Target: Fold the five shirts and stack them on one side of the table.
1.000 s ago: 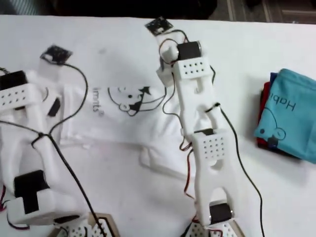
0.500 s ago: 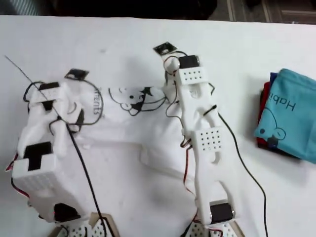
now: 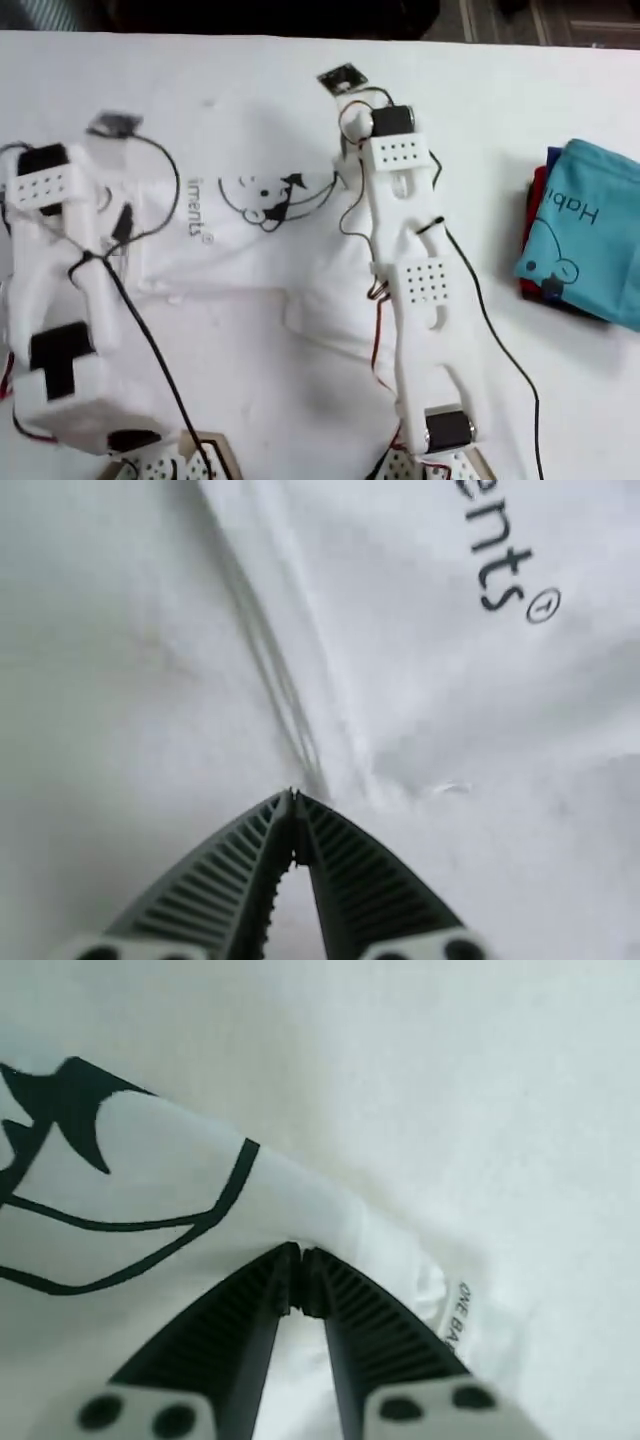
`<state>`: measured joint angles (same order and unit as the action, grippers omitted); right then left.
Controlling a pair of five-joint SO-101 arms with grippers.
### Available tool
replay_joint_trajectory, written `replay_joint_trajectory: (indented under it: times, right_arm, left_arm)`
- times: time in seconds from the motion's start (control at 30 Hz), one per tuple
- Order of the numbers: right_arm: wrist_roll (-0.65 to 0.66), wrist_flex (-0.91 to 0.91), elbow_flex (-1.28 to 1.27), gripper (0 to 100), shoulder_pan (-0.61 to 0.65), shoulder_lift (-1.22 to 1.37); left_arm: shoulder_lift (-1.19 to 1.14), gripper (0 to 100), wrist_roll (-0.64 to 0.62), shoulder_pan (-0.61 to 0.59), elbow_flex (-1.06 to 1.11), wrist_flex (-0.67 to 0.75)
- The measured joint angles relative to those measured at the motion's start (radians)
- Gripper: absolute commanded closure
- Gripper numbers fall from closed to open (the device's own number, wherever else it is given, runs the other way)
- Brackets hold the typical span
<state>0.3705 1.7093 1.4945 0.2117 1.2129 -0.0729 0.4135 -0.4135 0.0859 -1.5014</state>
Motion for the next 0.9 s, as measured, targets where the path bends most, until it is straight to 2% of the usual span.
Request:
replay_joint_trajectory:
  times: [0.2,0.43,0.7,0.9]
  right_arm:
    - [0.000,0.008,0.005,98.1,0.034,-0.132]
    - [0.000,0.009,-0.127,98.1,0.029,-0.453]
    - [0.000,0.009,-0.626,98.1,-0.080,-1.000]
    - [0.000,0.009,-1.002,98.1,-0.258,-1.425]
  left_arm:
    - [0.091,81,-0.078,-0.049,-0.098,-0.003]
    - [0.153,81,-0.124,-0.044,-0.137,-0.048]
    - [0.279,81,-0.103,0.101,-0.138,-0.094]
    - [0.288,80,-0.103,0.281,-0.138,-0.094]
